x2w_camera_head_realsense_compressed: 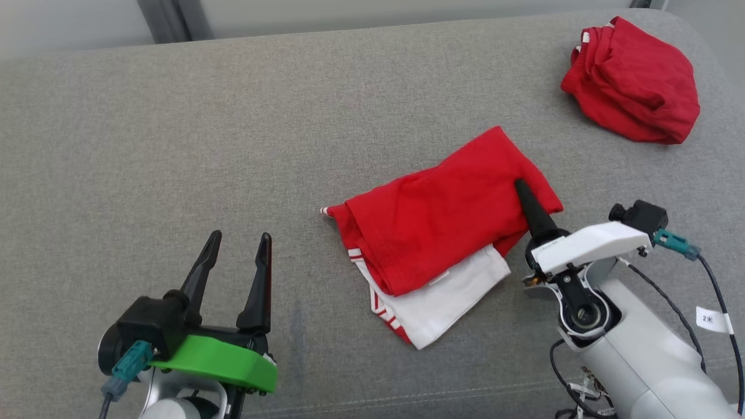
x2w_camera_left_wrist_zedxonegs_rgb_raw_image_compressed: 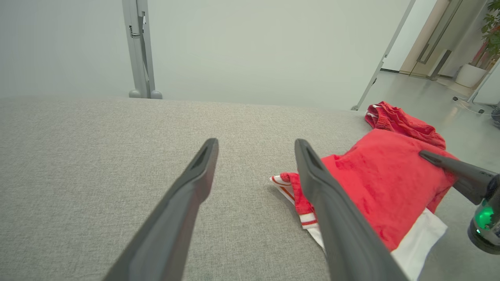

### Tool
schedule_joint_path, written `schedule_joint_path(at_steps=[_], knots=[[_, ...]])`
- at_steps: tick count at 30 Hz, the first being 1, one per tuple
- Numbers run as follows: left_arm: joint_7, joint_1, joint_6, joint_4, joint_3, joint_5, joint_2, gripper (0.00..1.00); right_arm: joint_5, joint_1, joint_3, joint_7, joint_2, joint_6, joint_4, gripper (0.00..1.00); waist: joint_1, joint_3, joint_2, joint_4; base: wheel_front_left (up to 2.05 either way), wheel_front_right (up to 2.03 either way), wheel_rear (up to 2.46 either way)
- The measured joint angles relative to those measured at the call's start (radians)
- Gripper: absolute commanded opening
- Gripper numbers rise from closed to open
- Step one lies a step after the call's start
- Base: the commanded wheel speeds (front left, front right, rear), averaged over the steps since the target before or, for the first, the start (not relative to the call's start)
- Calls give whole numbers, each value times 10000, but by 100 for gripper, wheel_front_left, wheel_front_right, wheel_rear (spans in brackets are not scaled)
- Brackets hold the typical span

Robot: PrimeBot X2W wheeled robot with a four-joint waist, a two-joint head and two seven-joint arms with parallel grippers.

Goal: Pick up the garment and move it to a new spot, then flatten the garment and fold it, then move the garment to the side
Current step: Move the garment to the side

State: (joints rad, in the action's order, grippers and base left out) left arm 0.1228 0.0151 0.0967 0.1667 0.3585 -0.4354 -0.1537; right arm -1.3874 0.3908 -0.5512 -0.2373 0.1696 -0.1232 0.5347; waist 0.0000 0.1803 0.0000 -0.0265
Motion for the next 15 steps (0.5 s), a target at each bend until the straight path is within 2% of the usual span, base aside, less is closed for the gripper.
schedule_joint_path(at_steps=[9,15], knots=[[40,0,4,73,-94,0,73,100,397,922,-42,-12,322,0,-907,0,0,119,0,-210,0,0,0],[150,0,4,100,-105,0,151,100,426,1629,339,-27,535,0,-1087,0,0,259,0,-364,0,0,0]])
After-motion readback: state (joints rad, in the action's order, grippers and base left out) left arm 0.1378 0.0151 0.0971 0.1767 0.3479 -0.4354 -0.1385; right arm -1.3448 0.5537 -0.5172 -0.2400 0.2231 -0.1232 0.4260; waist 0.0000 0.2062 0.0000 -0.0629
